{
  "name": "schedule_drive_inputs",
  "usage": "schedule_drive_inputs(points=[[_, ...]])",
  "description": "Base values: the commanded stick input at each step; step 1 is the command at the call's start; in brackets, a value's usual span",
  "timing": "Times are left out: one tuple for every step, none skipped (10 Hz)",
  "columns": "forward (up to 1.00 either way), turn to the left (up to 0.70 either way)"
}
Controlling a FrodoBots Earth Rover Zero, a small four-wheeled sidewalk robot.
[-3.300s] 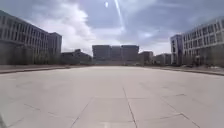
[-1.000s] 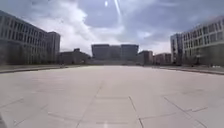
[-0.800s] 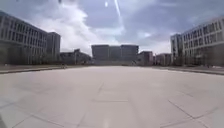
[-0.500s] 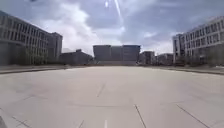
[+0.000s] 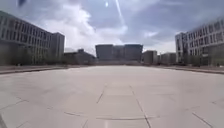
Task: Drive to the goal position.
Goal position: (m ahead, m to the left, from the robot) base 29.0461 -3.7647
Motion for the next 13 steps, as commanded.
schedule_drive_inputs(points=[[0.7,0.0],[0.7,0.0],[0.7,0.0],[0.7,0.0],[0.7,0.0],[0.7,0.0],[0.7,0.0],[0.7,0.0],[0.7,0.0],[0.7,0.0],[0.7,0.0],[0.7,0.0],[0.7,0.0]])
